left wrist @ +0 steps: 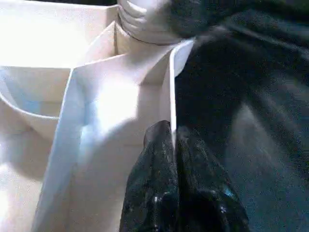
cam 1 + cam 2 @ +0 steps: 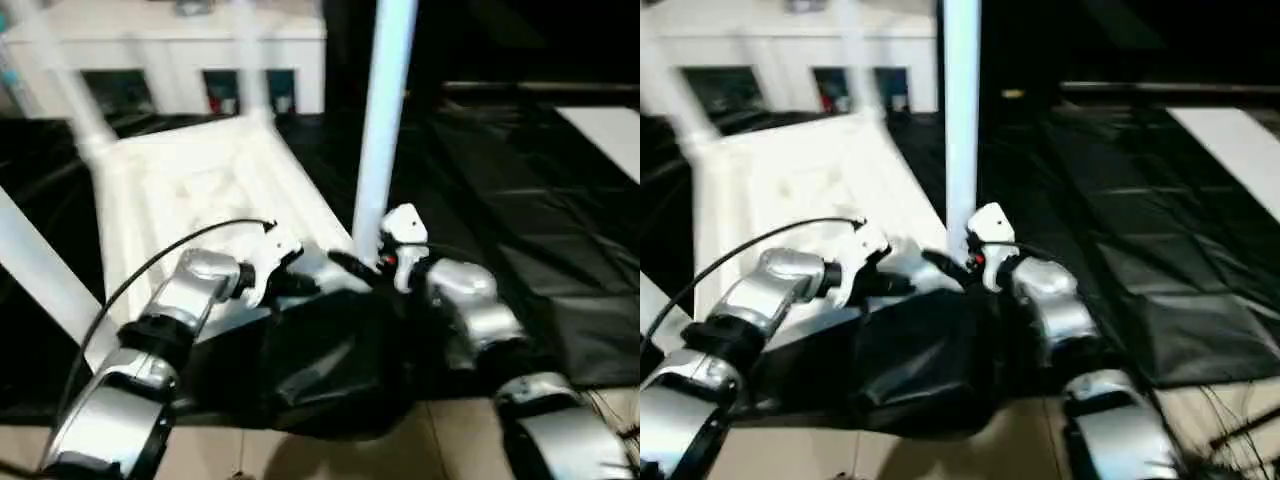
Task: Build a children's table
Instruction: Rotate leg to tighten
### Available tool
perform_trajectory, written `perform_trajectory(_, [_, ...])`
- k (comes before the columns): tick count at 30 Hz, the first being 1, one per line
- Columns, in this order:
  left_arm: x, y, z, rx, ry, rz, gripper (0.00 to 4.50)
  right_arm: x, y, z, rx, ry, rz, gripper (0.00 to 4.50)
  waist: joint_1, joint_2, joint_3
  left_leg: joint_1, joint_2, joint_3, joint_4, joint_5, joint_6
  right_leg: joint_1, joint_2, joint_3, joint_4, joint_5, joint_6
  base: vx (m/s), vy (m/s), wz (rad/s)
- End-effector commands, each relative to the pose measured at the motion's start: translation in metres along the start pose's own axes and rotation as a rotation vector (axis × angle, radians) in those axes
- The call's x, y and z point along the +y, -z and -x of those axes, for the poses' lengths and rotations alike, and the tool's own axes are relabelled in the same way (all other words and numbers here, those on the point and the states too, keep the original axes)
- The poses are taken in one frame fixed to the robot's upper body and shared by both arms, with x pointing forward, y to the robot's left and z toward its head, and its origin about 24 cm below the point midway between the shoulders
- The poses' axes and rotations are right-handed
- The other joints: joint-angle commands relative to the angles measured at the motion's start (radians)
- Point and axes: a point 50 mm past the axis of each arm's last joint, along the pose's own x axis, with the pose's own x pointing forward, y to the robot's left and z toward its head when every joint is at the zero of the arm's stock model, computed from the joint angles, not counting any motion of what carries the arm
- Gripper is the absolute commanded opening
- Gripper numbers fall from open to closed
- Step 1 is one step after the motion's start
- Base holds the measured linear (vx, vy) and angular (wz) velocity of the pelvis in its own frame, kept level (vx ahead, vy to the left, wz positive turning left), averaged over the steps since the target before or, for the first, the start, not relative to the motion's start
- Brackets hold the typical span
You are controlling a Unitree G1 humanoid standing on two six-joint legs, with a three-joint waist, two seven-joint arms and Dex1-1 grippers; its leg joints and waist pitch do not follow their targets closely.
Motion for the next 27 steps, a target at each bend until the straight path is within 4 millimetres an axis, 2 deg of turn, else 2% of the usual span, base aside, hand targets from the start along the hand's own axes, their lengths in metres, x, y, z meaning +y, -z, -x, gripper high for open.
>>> perform_trajectory(1, [-0.015, 0.006, -0.004, 0.027, 0.166, -0.004, 0.00, 0.009, 0.002, 0.003, 0.010, -0.131, 0.011, 3.73, 0.000, -0.002, -0.064, 0.004, 0.001, 0.014, -0.059, -0.254, 0.067, 0.054, -0.028, 0.025, -0.053, -0.144, -0.247, 0.000, 0.000, 0.00])
perform_trajectory(3, [-0.018, 0.005, 0.001, 0.015, 0.222, 0.017, 0.00, 0.013, 0.002, 0.008, 0.019, -0.205, 0.003, 3.73, 0.004, -0.001, -0.066, 0.010, 0.002, 0.017, -0.057, -0.254, 0.066, 0.049, -0.028, 0.026, -0.050, -0.122, -0.267, 0.000, 0.000, 0.00])
perform_trajectory(6, [-0.022, 0.006, 0.008, 0.035, 0.279, 0.015, 0.00, 0.017, 0.002, 0.011, 0.029, -0.278, -0.004, 3.73, 0.008, -0.002, -0.064, 0.009, 0.003, 0.017, -0.059, -0.258, 0.070, 0.050, -0.029, 0.026, -0.049, -0.127, -0.267, 0.000, 0.000, 0.00])
perform_trajectory(10, [-0.023, 0.008, 0.014, 0.069, 0.294, -0.011, 0.00, 0.021, 0.003, 0.013, 0.049, -0.331, 0.005, 3.73, 0.011, -0.004, -0.059, 0.013, 0.002, 0.016, -0.064, -0.312, 0.042, 0.046, -0.033, 0.028, -0.061, -0.240, -0.235, 0.000, 0.000, 0.00])
perform_trajectory(13, [-0.022, 0.007, 0.015, 0.074, 0.290, -0.016, 0.00, 0.022, 0.003, 0.014, 0.059, -0.361, 0.001, 3.73, 0.011, -0.004, -0.059, 0.014, 0.002, 0.015, -0.066, -0.319, 0.030, 0.044, -0.034, 0.029, -0.063, -0.272, -0.223, 0.000, 0.000, 0.00])
perform_trajectory(23, [-0.022, 0.006, 0.016, 0.078, 0.279, -0.012, 0.00, 0.020, 0.006, 0.024, 0.109, -0.393, 0.006, 3.73, 0.011, -0.005, -0.063, 0.008, 0.000, 0.015, -0.060, -0.261, 0.042, 0.049, -0.031, 0.027, -0.056, -0.202, -0.233, 0.000, 0.000, 0.00])
perform_trajectory(27, [-0.021, 0.006, 0.015, 0.077, 0.275, -0.012, 0.00, 0.017, 0.006, 0.024, 0.108, -0.375, -0.012, 3.37, 0.012, -0.005, -0.063, 0.008, 0.000, 0.015, -0.060, -0.263, 0.042, 0.050, -0.031, 0.027, -0.055, -0.201, -0.237, 0.000, 0.000, 0.00])
